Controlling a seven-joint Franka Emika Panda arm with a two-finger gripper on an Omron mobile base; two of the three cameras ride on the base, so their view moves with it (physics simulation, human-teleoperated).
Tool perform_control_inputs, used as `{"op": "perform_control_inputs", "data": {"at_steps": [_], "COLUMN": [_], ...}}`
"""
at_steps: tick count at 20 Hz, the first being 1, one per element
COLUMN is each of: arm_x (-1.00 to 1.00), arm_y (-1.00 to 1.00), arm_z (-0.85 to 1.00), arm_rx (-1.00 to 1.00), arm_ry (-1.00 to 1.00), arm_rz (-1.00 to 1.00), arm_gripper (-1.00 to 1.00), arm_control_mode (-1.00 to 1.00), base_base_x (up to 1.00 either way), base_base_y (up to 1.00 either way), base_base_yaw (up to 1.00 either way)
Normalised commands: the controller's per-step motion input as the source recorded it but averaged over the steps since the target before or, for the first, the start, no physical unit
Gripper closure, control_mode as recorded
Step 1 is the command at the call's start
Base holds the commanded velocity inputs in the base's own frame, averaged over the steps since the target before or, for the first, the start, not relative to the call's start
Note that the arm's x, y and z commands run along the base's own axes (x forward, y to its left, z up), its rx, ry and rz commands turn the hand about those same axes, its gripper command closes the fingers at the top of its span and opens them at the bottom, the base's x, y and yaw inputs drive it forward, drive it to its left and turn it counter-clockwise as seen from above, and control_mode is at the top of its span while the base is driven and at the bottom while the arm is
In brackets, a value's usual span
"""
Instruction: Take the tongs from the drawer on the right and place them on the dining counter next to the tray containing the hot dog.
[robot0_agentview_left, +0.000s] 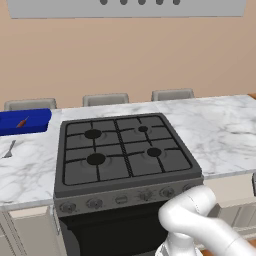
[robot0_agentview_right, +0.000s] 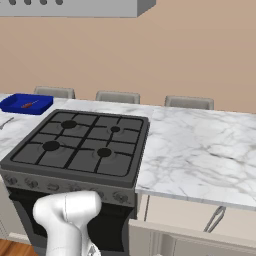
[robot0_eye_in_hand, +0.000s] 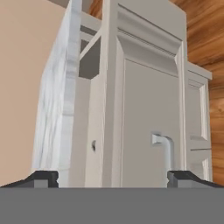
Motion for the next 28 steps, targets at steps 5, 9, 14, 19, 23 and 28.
{"op": "perform_control_inputs", "data": {"at_steps": [5,9,14,19,23,28], "arm_x": [0.39,0.42,0.41,0.42,0.29,0.26], "arm_y": [0.12,0.18,0.19,0.18,0.06,0.05], "arm_z": [0.0,0.0,0.0,-0.03,-0.02,-0.06], "arm_rx": [0.0,0.0,0.0,0.0,0.0,0.0], "arm_ry": [0.09,0.09,0.1,0.15,0.14,0.14], "arm_rz": [0.0,0.0,0.0,0.0,0.0,0.0], "arm_gripper": [-1.0,-1.0,-1.0,-1.0,-1.0,-1.0], "arm_control_mode": [-1.0,-1.0,-1.0,-1.0,-1.0,-1.0], "base_base_x": [0.0,0.0,0.0,0.0,0.0,0.0], "base_base_y": [0.0,0.0,0.0,0.0,0.0,0.0], "base_base_yaw": [0.0,0.0,0.0,0.0,0.0,0.0]}}
